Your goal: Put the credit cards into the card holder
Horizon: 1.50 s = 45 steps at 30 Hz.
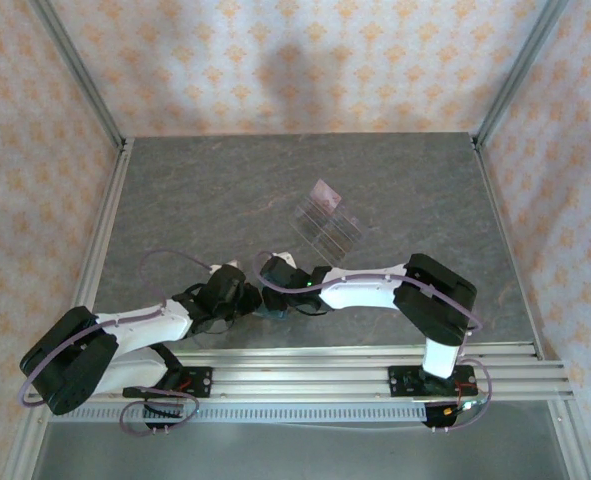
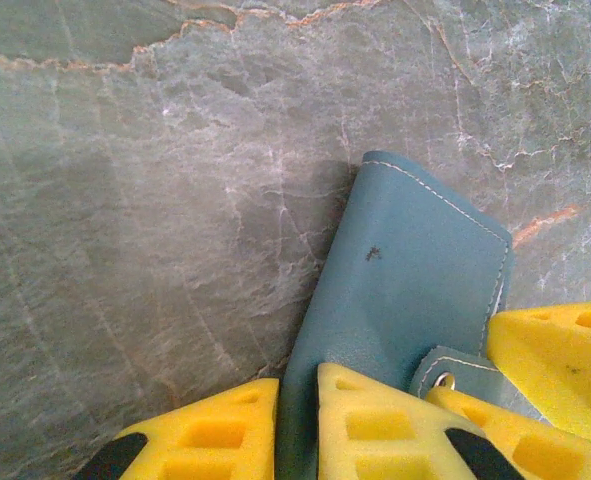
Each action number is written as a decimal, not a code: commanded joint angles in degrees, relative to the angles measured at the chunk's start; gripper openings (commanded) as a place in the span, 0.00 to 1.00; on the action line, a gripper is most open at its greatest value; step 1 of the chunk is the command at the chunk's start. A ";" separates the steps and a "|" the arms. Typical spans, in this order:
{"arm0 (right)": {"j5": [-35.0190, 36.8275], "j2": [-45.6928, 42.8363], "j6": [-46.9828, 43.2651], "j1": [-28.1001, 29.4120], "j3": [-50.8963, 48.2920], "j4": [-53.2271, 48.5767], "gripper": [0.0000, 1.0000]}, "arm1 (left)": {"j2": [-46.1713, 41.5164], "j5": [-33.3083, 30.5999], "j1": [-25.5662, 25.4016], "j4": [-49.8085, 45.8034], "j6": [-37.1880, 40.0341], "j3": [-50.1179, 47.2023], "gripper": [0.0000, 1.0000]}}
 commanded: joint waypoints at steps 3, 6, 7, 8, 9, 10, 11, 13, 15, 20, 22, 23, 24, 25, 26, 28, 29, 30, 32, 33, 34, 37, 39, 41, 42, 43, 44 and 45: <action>-4.70 4.16 -1.88 2.10 1.28 -0.51 0.50 | 1.63 0.71 -0.61 0.28 -0.52 -1.08 0.16; -2.41 6.05 -2.97 3.80 1.88 -1.76 0.52 | 2.01 0.78 -0.61 0.63 -0.73 -1.26 0.16; -1.97 6.65 -3.28 4.22 1.81 -1.86 0.53 | 2.01 0.78 -0.60 0.63 -0.70 -1.21 0.16; -1.57 7.33 -3.38 4.56 1.71 -1.78 0.53 | 2.02 0.73 -0.61 0.59 -0.69 -1.25 0.16; -1.04 8.17 -3.47 4.79 1.70 -2.08 0.53 | 1.93 0.69 -0.65 0.46 -0.69 -1.26 0.16; -0.44 8.78 -3.56 5.02 1.79 -2.50 0.53 | 1.88 0.70 -0.61 0.46 -0.69 -1.26 0.16; 0.44 9.44 -3.73 5.36 1.88 -2.92 0.53 | 1.78 0.61 -0.61 0.31 -0.69 -1.26 0.16; 2.33 10.51 -4.26 6.07 2.12 -3.61 0.53 | 1.65 0.45 -0.60 0.13 -0.69 -1.26 0.16; 3.49 11.31 -4.47 6.52 2.19 -3.99 0.52 | 1.52 0.38 -0.61 0.02 -0.76 -1.26 0.16; 5.25 12.63 -4.52 6.50 2.23 -4.22 0.45 | 1.31 -0.26 -0.59 -0.74 -0.78 -1.26 0.15; 6.32 12.67 -4.24 6.50 2.40 -4.58 0.36 | 1.06 -0.72 -0.56 -1.37 -0.87 -1.26 0.15; 6.90 12.50 -4.14 6.55 2.41 -4.83 0.32 | 0.97 -1.12 -0.66 -1.78 -0.87 -1.26 0.15; 7.17 12.27 -4.09 6.56 2.33 -4.83 0.29 | 0.88 -1.62 -0.59 -2.45 -0.87 -1.18 0.15; 7.50 12.03 -4.12 6.52 2.21 -4.69 0.27 | 0.63 -2.22 -0.60 -3.12 -0.94 -1.17 0.14; 7.86 11.80 -4.17 6.56 2.15 -4.67 0.25 | 0.54 -2.87 -0.61 -3.84 -1.03 -1.17 0.14; 8.81 11.45 -4.12 6.49 2.45 -5.30 0.22 | 0.26 -4.10 -0.69 -4.75 -1.37 -1.50 0.13; 9.24 11.36 -4.18 6.54 2.54 -5.52 0.20 | 0.11 -4.52 -0.69 -4.98 -1.56 -1.67 0.13; 9.50 11.13 -4.30 6.48 2.59 -5.63 0.18 | -0.03 -4.83 -0.69 -5.15 -1.65 -1.78 0.13; 10.32 10.82 -4.52 6.54 3.05 -6.07 0.13 | -0.14 -5.62 -0.79 -5.60 -1.83 -1.96 0.13; 10.52 10.69 -4.67 6.54 3.24 -6.21 0.10 | -0.07 -5.93 -0.83 -5.69 -1.92 -1.99 0.13; 10.77 10.32 -4.84 6.48 3.44 -6.45 0.07 | 0.07 -6.20 -0.90 -5.69 -1.92 -2.00 0.13; 11.37 9.10 -5.25 6.53 3.72 -6.53 0.00 | 0.90 -7.24 -1.38 -6.00 -2.01 -1.80 0.13; 11.67 8.08 -5.50 6.48 3.73 -6.36 0.00 | 1.91 -7.86 -1.67 -5.84 -2.18 -1.70 0.12; 11.62 7.12 -5.68 6.33 3.69 -6.24 0.00 | 3.40 -8.22 -2.02 -5.25 -2.53 -1.52 0.12; 11.35 6.72 -5.76 6.28 3.55 -5.97 0.00 | 3.92 -8.41 -2.23 -4.88 -2.61 -1.52 0.11; 10.84 6.24 -5.78 6.06 3.30 -5.63 0.00 | 4.72 -8.58 -2.34 -4.44 -2.71 -1.39 0.11; 10.16 5.67 -5.81 5.72 2.82 -5.14 0.00 | 5.48 -8.76 -2.58 -4.02 -2.93 -1.34 0.11; 9.43 5.12 -5.63 5.46 2.24 -4.49 0.00 | 6.07 -8.88 -2.66 -3.69 -3.13 -1.35 0.11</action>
